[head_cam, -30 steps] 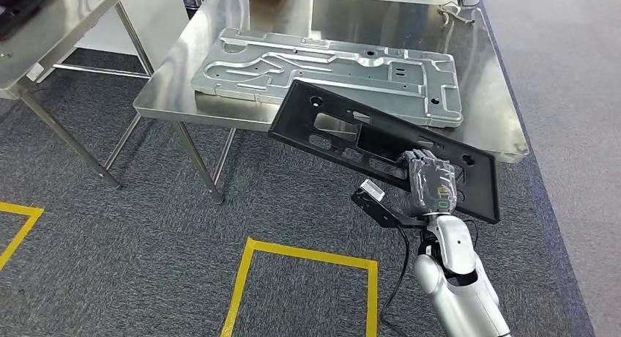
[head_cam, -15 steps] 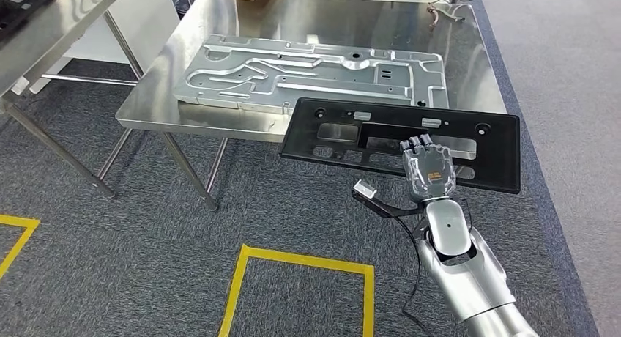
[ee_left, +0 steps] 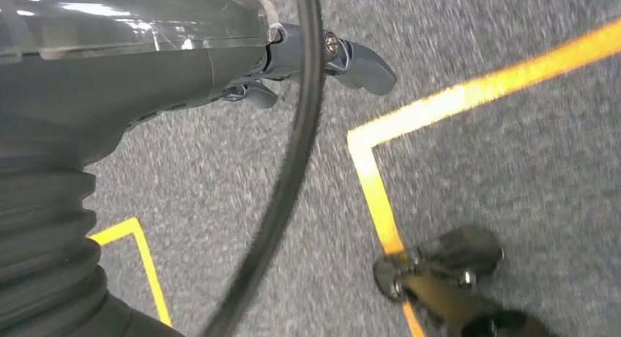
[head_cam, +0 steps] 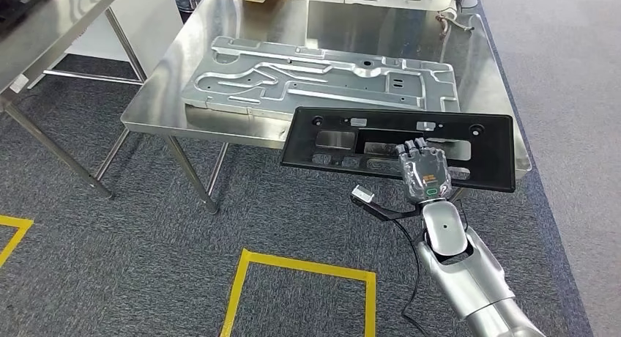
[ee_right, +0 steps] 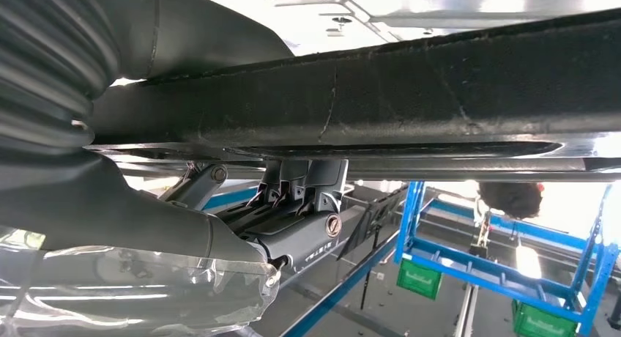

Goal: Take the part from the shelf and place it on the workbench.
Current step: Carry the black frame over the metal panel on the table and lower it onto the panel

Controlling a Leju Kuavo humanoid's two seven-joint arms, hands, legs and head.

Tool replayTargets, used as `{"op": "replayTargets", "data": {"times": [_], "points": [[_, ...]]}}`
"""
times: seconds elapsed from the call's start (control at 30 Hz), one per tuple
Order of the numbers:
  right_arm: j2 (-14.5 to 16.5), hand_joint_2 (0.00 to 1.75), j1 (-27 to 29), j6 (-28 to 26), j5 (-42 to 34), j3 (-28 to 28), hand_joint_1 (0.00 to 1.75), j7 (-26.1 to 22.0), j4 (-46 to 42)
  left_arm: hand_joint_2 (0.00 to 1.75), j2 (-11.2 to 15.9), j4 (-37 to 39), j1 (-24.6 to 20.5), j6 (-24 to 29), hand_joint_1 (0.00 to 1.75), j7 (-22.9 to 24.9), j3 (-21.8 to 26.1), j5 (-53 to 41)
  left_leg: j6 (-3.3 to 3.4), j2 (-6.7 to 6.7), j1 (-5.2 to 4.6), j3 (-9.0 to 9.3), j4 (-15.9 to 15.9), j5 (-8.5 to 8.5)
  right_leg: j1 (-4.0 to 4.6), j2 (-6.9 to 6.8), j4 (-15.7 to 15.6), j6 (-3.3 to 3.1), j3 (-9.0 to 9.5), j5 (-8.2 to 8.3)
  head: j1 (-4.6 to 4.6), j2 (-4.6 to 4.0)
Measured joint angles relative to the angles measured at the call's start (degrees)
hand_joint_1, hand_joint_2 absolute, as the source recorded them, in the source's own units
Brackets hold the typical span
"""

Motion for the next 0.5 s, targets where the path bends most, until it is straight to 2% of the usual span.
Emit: {"op": "replayTargets", "data": {"times": [0.07, 0.1, 0.2, 0.27, 0.3, 0.37, 0.4, 0.43, 0.47, 0.5], "points": [[-0.1, 1.75, -0.09, -0.05, 0.0, 0.05, 1.75, 0.01, 0.19, 1.75, -0.03, 0.0, -0.04, -0.01, 0.0, 0.0, -0.08, 0.0, -0.54, -0.04, -0.2, 0.47, 0.4, -0.83, 0.07, -0.16, -6.39, -0.31, 2.67, 2.98, -0.01, 0.0], [-0.13, 1.75, -0.12, -0.08, 0.0, 0.08, 1.75, 0.02, 0.26, 1.75, -0.04, 0.0, -0.08, -0.01, 0.0, 0.0, -0.11, 0.0, -0.84, -0.05, -0.31, 0.58, 0.49, -1.12, 0.18, -0.18, -8.09, -0.57, 3.38, 3.36, -0.01, 0.0], [-0.17, 1.75, -0.14, -0.21, 0.0, 0.13, 1.75, 0.01, 0.49, 1.75, -0.04, 0.0, -0.12, -0.01, 0.0, 0.0, -0.14, 0.02, -1.74, 0.01, -0.3, 0.8, 0.45, -1.68, 0.32, 0.01, -8.9, -1.66, 3.81, 2.92, -0.01, 0.0], [-0.2, 1.75, -0.15, -0.49, 0.0, 0.11, 1.75, -0.09, 0.6, 1.75, -0.07, 0.0, -0.13, -0.01, 0.0, 0.0, -0.14, 0.05, -2.35, 0.06, -0.12, 0.11, 2.5, -2.99, 0.14, 0.02, -9.22, -2.45, 4.37, 2.72, -0.01, 0.0], [-0.2, 1.75, -0.15, -0.72, 0.0, 0.1, 1.75, -0.15, 0.67, 1.75, -0.07, 0.0, -0.13, 0.01, 0.0, 0.0, -0.14, 0.07, -2.59, 0.07, -0.01, -1.14, 5.18, -4.3, 0.07, -0.02, -9.33, -2.81, 4.68, 2.57, -0.01, 0.0], [-0.22, 1.75, -0.09, -1.15, 0.0, 0.08, 1.75, -0.27, 0.98, 1.75, -0.06, 0.0, -0.04, 0.07, 0.0, 0.06, -0.14, 0.09, -2.92, 0.07, 0.08, -5.31, 12.84, -7.23, 0.19, 0.0, -9.34, -3.22, 5.11, 2.1, -0.02, 0.0], [-0.22, 1.75, 0.03, -1.27, 0.0, 0.08, 1.75, -0.33, 1.2, 1.75, -0.05, 0.0, 0.02, 0.09, 0.0, 0.11, -0.14, 0.1, -2.97, 0.07, 0.11, -7.26, 15.92, -7.92, 0.27, 0.05, -9.34, -3.29, 5.35, 1.83, -0.02, 0.0], [-0.22, 1.75, 0.18, -1.33, 0.0, 0.08, 1.75, -0.38, 1.4, 1.75, -0.05, 0.0, 0.07, 0.11, 0.0, 0.15, -0.14, 0.13, -2.93, 0.07, 0.1, -8.36, 17.14, -7.52, 0.36, 0.1, -9.33, -3.3, 5.65, 1.53, -0.02, 0.0], [-0.22, 1.75, 0.32, -1.37, 0.0, 0.08, 1.75, -0.44, 1.58, 1.75, -0.05, 0.0, 0.1, 0.14, 0.0, 0.18, -0.14, 0.15, -2.75, 0.07, 0.09, -8.3, 16.02, -5.96, 0.44, 0.16, -9.33, -3.25, 6.05, 1.22, -0.02, 0.0], [-0.21, 1.75, 0.42, -1.42, 0.0, 0.08, 1.75, -0.47, 1.71, 1.75, -0.05, 0.0, 0.11, 0.15, 0.0, 0.18, -0.14, 0.19, -2.42, 0.07, 0.03, -7.12, 12.78, -3.55, 0.53, 0.2, -9.34, -3.19, 6.55, 0.89, -0.02, 0.0]]}}
